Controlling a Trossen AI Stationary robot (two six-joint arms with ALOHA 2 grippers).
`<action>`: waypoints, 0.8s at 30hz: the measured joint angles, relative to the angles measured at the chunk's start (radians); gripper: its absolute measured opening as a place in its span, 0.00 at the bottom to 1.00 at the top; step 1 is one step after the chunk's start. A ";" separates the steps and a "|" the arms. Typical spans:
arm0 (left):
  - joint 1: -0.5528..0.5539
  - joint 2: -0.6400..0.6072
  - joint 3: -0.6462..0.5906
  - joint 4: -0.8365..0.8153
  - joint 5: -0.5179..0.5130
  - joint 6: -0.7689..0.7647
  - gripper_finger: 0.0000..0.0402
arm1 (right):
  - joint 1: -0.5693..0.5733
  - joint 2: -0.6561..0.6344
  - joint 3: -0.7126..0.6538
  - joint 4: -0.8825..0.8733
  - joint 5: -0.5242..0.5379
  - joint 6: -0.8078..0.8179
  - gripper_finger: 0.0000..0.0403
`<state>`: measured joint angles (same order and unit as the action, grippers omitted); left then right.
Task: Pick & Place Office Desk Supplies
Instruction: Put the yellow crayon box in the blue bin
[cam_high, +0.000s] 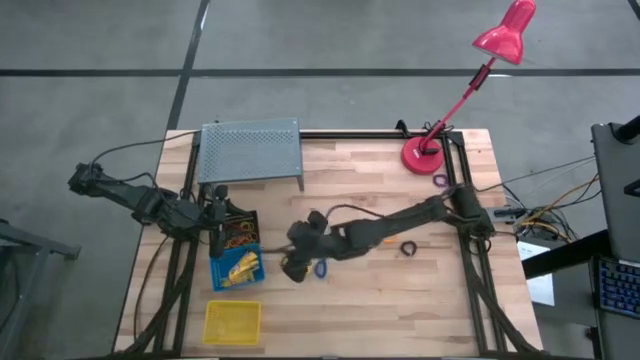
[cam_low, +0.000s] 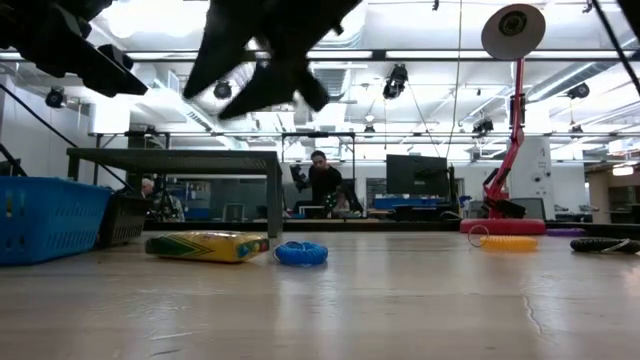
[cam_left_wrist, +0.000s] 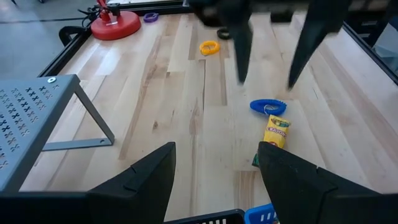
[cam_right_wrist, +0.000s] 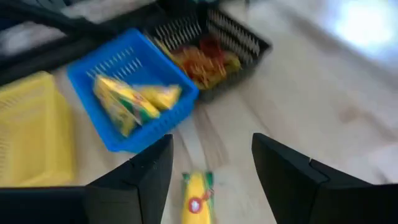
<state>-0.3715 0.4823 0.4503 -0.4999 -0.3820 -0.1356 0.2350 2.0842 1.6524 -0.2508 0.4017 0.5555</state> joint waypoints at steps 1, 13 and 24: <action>0.000 0.000 0.000 0.000 0.000 0.000 0.58 | 0.004 -0.033 -0.042 0.039 0.009 -0.022 0.53; 0.000 -0.001 0.000 -0.001 0.000 0.000 0.58 | 0.010 -0.441 -0.862 0.959 0.010 -0.207 0.53; 0.000 0.000 0.000 -0.001 0.000 0.000 0.58 | 0.009 -0.929 -1.287 1.010 0.176 -0.198 0.53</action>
<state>-0.3714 0.4819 0.4503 -0.5010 -0.3817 -0.1359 0.2440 1.1556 0.3651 0.7588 0.5779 0.3573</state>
